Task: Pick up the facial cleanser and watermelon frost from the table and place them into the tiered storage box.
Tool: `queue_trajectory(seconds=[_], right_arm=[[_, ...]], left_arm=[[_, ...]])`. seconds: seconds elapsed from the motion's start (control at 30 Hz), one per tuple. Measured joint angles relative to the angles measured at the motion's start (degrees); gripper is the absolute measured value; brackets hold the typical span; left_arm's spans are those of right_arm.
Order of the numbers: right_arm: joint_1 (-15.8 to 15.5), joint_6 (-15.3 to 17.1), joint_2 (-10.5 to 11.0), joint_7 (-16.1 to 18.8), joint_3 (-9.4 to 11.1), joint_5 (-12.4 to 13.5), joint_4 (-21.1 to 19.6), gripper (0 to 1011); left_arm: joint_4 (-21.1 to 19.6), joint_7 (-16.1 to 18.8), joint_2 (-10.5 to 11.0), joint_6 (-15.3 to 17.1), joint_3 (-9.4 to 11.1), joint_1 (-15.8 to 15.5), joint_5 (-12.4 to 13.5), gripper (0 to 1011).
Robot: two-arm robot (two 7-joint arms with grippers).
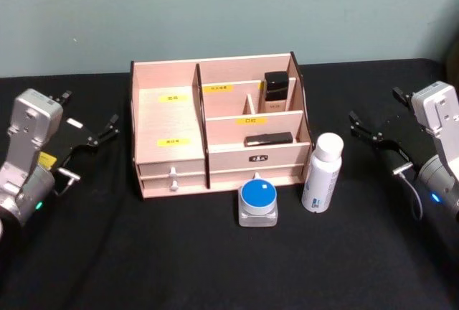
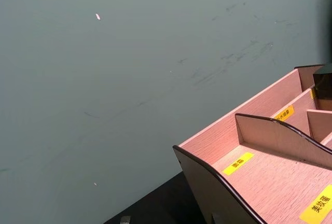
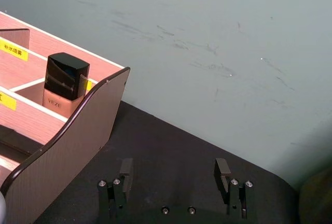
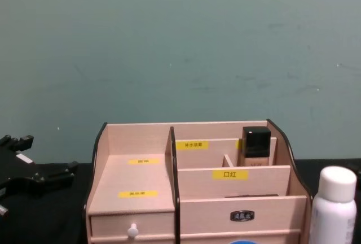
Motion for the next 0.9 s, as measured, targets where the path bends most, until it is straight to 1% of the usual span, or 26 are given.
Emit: queue_trajectory(seconds=[0.3,0.4,0.5,0.57,0.6,0.63,0.7,0.73,0.83,0.87,0.9], right_arm=[[-0.01,0.00,-0.12,0.29,0.16,0.18,0.08,1002],[-0.22,0.00,-0.40,1.94,1.02,1.12,0.07,1003],[-0.80,-0.06,-0.10,2.82,1.62,1.61,-0.97,1002],[-2.33,-0.21,1.11,3.97,2.76,2.37,-3.83,1002],[-2.33,-0.21,1.11,3.97,2.76,2.37,-3.83,1003],[-3.21,-0.40,1.82,4.40,3.46,2.70,-5.44,1002],[-4.26,-0.52,2.64,4.65,4.25,3.04,-7.21,1002],[-5.39,-0.59,3.43,4.80,5.08,3.35,-9.00,1002],[-7.48,-0.75,4.76,4.95,6.55,3.94,-12.00,1003],[-8.93,-0.89,5.60,5.08,7.46,4.37,-13.87,1003],[-9.65,-0.94,6.00,5.16,7.93,4.59,-14.77,1003]], left_arm=[[0.00,0.00,0.00,0.00,0.00,0.00,0.00,1010],[0.00,0.00,0.00,0.00,0.00,0.00,0.00,1009],[0.00,0.00,0.00,0.00,0.00,0.00,0.00,1009],[0.00,0.00,0.00,0.00,0.00,0.00,0.00,1010],[0.00,0.00,0.00,0.00,0.00,0.00,0.00,1009],[0.00,0.00,0.00,0.00,0.00,0.00,0.00,1010],[0.00,0.00,0.00,0.00,0.00,0.00,0.00,1010],[0.00,0.00,0.00,0.00,0.00,0.00,0.00,1010],[0.00,0.00,0.00,0.00,0.00,0.00,0.00,1010],[0.00,0.00,0.00,0.00,0.00,0.00,0.00,1010],[0.00,0.00,0.00,0.00,0.00,0.00,0.00,1010]])
